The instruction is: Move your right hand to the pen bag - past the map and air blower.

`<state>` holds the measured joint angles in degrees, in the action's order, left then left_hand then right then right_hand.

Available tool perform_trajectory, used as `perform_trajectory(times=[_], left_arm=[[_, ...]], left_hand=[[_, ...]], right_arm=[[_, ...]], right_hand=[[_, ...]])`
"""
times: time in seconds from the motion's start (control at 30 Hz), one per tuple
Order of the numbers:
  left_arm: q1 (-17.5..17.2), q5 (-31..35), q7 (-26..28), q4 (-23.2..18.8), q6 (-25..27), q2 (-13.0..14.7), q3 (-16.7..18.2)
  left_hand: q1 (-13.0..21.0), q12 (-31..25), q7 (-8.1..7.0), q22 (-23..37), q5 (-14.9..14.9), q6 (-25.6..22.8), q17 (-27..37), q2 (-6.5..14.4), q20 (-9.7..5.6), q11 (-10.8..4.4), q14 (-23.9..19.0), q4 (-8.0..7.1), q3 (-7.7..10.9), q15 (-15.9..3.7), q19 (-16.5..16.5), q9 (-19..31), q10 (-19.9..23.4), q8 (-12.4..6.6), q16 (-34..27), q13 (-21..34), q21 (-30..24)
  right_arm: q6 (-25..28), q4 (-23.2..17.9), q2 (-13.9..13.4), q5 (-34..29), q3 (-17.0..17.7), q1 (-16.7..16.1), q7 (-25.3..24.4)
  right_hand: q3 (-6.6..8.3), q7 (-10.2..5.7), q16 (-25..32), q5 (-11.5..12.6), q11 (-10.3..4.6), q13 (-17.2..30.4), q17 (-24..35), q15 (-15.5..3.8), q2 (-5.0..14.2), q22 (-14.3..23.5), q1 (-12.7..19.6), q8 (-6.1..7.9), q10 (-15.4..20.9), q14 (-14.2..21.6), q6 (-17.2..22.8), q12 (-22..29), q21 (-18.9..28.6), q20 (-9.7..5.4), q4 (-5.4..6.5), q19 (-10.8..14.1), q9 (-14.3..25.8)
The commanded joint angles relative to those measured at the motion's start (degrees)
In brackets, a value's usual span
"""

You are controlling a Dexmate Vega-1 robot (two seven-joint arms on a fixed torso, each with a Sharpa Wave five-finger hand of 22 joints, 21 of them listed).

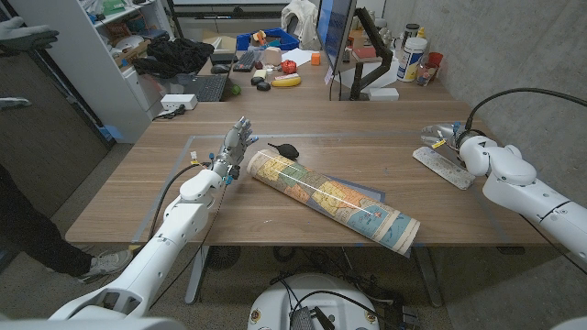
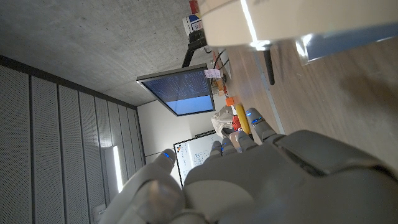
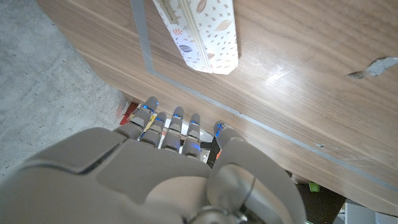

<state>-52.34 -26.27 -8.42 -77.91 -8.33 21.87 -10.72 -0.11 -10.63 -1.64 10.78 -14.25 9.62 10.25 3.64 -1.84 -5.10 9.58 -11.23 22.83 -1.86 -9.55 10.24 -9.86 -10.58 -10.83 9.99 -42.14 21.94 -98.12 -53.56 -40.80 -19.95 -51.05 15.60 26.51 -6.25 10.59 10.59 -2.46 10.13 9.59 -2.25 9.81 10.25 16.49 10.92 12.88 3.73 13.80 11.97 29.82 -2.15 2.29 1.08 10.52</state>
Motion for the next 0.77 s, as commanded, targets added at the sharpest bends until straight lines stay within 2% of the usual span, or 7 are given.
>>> perform_trajectory(times=[0.03, 0.53, 0.77], left_arm=[[-0.42, -0.07, 0.0, -0.59, 0.08, 0.31, 0.28], [-1.56, -0.22, 0.55, -2.32, 0.58, 0.9, 0.87], [-0.98, 0.14, 0.31, -1.96, 0.67, 1.26, 0.87]], left_hand=[[0.12, -0.45, 0.02, 0.2, -0.51, 2.51, 0.2, 6.79, -0.46, 0.26, 2.23, 0.03, -0.12, -0.42, -6.15, 0.23, -0.24, -0.21, -0.26, 0.3, 0.32], [0.1, -0.44, 0.06, 0.21, -0.52, 2.52, 0.2, 6.81, -0.49, 0.23, 2.24, 0.02, -0.13, -0.42, -6.13, 0.23, -0.29, -0.21, -0.26, 0.3, 0.32], [0.1, -0.42, 0.06, 0.21, -0.52, 2.51, 0.2, 6.81, -0.52, 0.17, 2.23, 0.02, -0.13, -0.45, -6.11, 0.23, -0.34, -0.22, -0.26, 0.3, 0.32]], right_arm=[[0.46, -0.47, -0.04, -0.19, -0.17, -0.33, 0.09], [0.71, -0.61, 0.04, -0.63, -0.54, -0.15, 0.55], [0.18, -0.11, 0.54, -0.87, -0.91, 0.29, -0.14]], right_hand=[[0.28, -0.05, -0.16, -0.13, -0.39, 0.2, 0.1, -3.0, 0.22, 0.16, 1.04, -0.23, 0.12, 0.39, -0.31, -0.17, -0.29, -4.19, -0.67, 0.27, 0.15], [0.39, 0.02, -0.22, -0.2, -0.34, 0.2, 0.09, -2.9, -0.15, 0.13, 2.01, -0.23, 0.08, 0.4, -0.56, -0.21, -0.43, -3.97, -1.57, 0.45, 0.15], [0.44, 0.07, -0.29, -0.22, -0.44, 0.2, 0.07, -2.85, -0.41, 0.11, 2.59, -0.22, -0.12, 0.34, -0.67, -0.3, -0.58, -3.8, -2.16, 0.38, 0.15]])
